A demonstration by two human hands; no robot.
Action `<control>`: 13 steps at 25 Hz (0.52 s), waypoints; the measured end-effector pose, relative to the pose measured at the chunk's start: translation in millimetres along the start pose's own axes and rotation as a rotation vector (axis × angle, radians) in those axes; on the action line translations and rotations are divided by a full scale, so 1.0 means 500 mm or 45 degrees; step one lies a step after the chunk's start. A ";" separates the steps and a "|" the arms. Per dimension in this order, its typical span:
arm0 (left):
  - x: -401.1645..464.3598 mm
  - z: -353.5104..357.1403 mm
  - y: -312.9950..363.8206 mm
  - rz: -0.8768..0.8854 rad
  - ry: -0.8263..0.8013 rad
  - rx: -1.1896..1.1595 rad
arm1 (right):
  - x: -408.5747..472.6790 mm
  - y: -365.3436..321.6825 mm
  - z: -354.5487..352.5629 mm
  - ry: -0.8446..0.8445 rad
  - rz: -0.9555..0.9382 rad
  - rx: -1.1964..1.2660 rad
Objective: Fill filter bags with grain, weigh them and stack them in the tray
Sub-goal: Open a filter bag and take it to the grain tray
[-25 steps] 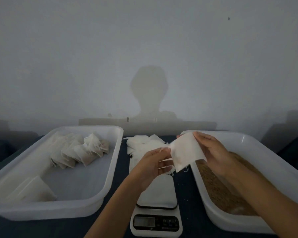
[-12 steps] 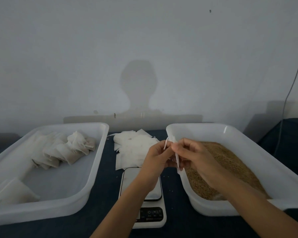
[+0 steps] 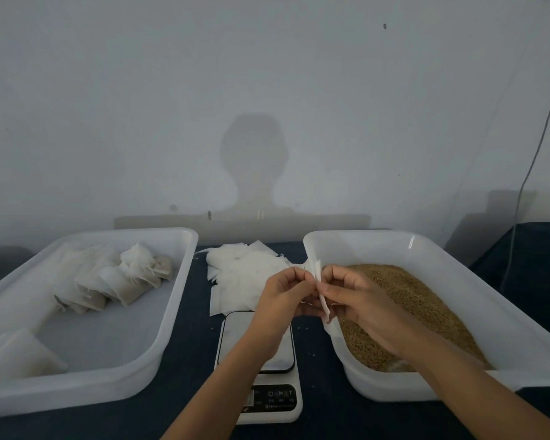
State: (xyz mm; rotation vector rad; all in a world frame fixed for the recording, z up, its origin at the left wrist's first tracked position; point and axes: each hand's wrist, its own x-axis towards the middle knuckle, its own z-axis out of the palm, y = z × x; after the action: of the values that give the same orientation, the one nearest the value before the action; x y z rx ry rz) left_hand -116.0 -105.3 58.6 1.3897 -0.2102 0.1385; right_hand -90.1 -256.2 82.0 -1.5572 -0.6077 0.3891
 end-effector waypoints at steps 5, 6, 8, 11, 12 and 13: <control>-0.007 0.004 -0.003 0.006 -0.009 -0.010 | -0.009 0.002 0.006 -0.006 -0.006 -0.051; -0.009 0.004 -0.004 0.003 -0.007 -0.011 | -0.010 0.001 0.008 -0.007 -0.009 -0.059; -0.011 0.003 -0.005 0.000 -0.030 -0.033 | -0.014 0.000 0.011 0.014 -0.007 -0.052; -0.006 0.006 -0.008 0.021 0.038 0.078 | -0.012 0.009 0.007 0.262 -0.029 -0.195; 0.001 0.007 -0.010 0.056 0.110 0.208 | -0.011 0.013 0.002 0.385 -0.060 -0.316; 0.008 0.010 -0.011 0.117 0.167 0.358 | -0.010 0.016 -0.003 0.494 -0.096 -0.416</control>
State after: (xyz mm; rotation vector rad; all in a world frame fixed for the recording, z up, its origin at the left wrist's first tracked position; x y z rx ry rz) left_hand -111.2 -111.5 54.9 1.6446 -0.1489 0.3454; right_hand -92.1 -260.4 73.6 -1.8528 -0.4375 -0.0782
